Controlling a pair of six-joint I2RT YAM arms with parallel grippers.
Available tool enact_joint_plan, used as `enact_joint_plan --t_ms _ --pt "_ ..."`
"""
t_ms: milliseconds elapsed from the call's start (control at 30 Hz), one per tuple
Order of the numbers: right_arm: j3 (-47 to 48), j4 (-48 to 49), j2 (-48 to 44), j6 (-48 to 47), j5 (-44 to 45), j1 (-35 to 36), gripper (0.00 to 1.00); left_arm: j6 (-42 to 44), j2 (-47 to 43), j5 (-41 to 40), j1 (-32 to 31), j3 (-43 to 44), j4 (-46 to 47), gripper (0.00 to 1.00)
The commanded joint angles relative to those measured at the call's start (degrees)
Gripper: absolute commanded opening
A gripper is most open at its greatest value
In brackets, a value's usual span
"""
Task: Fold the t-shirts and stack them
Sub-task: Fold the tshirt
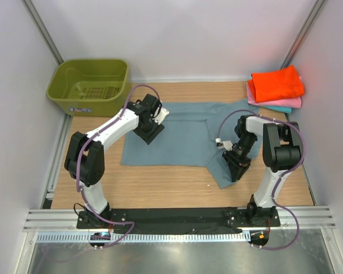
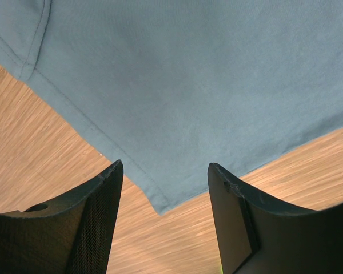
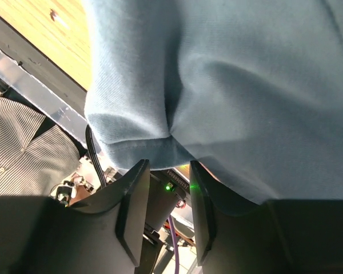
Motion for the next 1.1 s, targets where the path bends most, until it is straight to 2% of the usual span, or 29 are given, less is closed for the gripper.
enact_joint_plan --t_ms 0,133,367,500,767,1067 --pt "1.3 -2.8 -3.0 -1.0 -0.2 0.3 0.42 -1.0 -1.3 0.8 -0.3 0.6 1.5 0.62" --pt "1.3 -5.3 -1.7 -2.8 -3.7 0.4 0.49 -1.3 -0.9 1.2 -0.3 1.1 1.2 0.62" --pt "1.0 -10.3 -3.4 -6.0 -3.4 0.4 0.57 -1.5 -0.9 1.4 -0.3 1.3 1.3 0.62" --pt "1.0 -11.8 -3.5 -8.1 -4.9 0.9 0.57 -1.6 -0.6 1.5 -0.3 1.8 1.3 0.62" --pt "0.1 -11.7 -10.5 -10.2 -0.9 9.5 0.59 -1.4 -0.7 1.0 -0.3 1.5 1.5 0.61" --pt "-3.1 -8.0 -8.9 -7.7 2.6 12.4 0.59 -1.2 -0.4 0.8 -0.3 2.5 1.3 0.62"
